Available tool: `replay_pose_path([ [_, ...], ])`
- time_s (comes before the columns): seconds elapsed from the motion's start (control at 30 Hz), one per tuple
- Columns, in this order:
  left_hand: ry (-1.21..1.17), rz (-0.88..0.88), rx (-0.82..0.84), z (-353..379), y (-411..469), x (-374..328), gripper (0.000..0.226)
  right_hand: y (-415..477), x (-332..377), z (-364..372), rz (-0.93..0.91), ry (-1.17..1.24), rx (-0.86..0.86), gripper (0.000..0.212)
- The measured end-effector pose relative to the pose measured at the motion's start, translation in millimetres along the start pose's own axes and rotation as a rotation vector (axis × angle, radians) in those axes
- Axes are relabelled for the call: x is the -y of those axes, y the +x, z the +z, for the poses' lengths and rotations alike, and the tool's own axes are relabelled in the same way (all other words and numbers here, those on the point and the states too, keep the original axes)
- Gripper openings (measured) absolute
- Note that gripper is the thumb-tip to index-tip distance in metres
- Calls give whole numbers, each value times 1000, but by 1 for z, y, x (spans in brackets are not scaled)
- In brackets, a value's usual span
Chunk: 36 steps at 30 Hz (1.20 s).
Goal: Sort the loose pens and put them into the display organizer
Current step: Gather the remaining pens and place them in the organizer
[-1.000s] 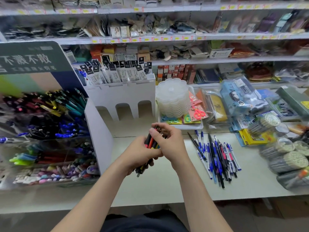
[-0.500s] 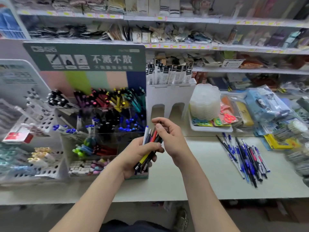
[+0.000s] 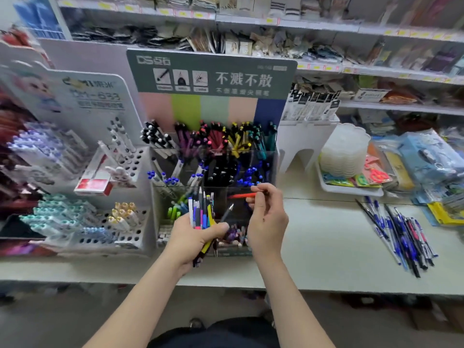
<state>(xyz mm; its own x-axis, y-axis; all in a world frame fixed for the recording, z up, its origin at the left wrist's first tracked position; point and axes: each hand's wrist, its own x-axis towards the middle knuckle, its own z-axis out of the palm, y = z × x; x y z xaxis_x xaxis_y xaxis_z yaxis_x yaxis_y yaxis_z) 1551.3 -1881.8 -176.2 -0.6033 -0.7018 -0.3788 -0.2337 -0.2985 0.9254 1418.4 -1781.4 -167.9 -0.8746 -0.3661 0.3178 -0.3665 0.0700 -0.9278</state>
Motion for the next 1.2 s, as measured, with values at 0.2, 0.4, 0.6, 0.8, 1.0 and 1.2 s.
replay_pose_path([
  [0.2, -197, -28, -43, -19, -2, 3, 47, -10, -38, 40, -195, -409, 406, 30],
  [0.4, -231, 21, -81, -28, -2, -10, 30, -8, -36, 41, -320, -668, 357, 31],
  [0.6, -259, 36, -38, -22, 0, -20, 38, -1, -28, 46, -347, -785, 472, 30],
  [0.8, -373, -14, -60, -15, 1, -26, 46, 8, -1, 39, -129, -469, 394, 37],
  [1.0, -281, 55, 3, -18, -4, -32, 41, 7, 44, 27, 431, 187, 587, 20],
  [1.2, -266, 49, -42, -21, -2, -38, 30, 7, 50, 34, 546, 511, 171, 18],
])
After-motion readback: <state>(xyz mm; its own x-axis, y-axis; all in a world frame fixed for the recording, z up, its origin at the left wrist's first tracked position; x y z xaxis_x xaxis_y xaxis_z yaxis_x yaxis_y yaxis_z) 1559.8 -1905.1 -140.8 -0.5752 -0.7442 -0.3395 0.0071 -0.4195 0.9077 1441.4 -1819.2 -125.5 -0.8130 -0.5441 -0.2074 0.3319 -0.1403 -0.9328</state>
